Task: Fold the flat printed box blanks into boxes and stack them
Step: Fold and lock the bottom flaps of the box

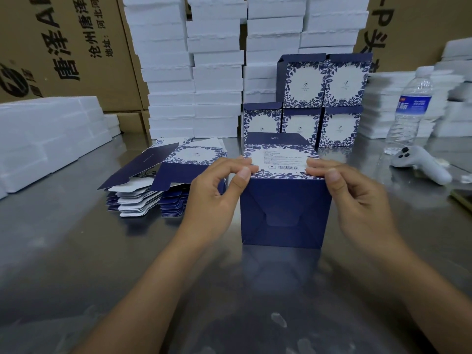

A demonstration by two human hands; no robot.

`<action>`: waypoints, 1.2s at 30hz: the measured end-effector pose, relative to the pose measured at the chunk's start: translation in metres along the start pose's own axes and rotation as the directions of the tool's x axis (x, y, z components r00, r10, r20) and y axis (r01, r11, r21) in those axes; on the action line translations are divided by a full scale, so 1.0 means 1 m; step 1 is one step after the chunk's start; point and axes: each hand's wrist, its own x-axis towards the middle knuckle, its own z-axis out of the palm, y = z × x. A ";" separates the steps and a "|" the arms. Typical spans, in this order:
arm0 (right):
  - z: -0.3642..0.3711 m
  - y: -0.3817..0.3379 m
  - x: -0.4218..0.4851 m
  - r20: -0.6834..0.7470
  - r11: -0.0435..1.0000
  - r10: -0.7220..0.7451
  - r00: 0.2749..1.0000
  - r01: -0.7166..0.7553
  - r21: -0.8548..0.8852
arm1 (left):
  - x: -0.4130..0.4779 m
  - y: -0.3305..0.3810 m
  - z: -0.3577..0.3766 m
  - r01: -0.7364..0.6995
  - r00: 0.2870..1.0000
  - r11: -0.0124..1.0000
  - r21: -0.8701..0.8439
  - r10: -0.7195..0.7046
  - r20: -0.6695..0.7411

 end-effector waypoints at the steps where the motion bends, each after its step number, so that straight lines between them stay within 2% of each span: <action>1: 0.000 0.000 0.000 -0.001 1.000 0.008 1.000 -0.008 0.005 | 0.000 0.000 0.001 0.001 1.000 1.000 -0.006 -0.001 -0.002; 6: 0.000 0.003 -0.003 0.001 0.998 0.058 0.998 -0.058 0.011 | -0.002 -0.003 0.003 -0.001 1.000 0.999 -0.039 0.001 -0.005; 9: 0.000 0.009 -0.009 0.101 0.993 0.080 0.992 -0.069 -0.100 | -0.005 -0.009 0.005 -0.008 1.000 1.000 -0.019 0.008 0.008; 12: 0.001 0.010 -0.010 0.174 0.985 0.053 0.983 -0.023 -0.170 | -0.009 -0.017 0.005 0.098 0.989 0.995 0.010 -0.099 0.110; 16: 0.002 0.013 -0.009 0.146 0.983 -0.003 0.989 0.030 -0.180 | -0.014 -0.021 0.006 0.171 0.960 0.985 -0.026 -0.161 0.230; 21: 0.002 0.014 -0.011 0.055 0.969 -0.059 0.997 0.071 -0.236 | -0.016 -0.016 0.013 0.096 0.979 0.995 -0.007 -0.093 0.183; 27: 0.005 0.010 -0.012 -0.023 0.955 -0.118 0.993 0.108 -0.275 | -0.019 -0.007 0.020 0.038 0.996 0.989 0.141 -0.049 0.076; 32: 0.003 0.006 -0.011 0.018 0.987 -0.016 1.000 0.019 -0.159 | -0.014 -0.007 0.015 0.098 0.990 0.994 0.055 -0.103 0.099; 36: 0.005 0.004 -0.011 0.003 0.988 -0.027 1.000 0.027 -0.151 | -0.013 -0.006 0.015 0.107 0.990 0.994 0.037 -0.110 0.087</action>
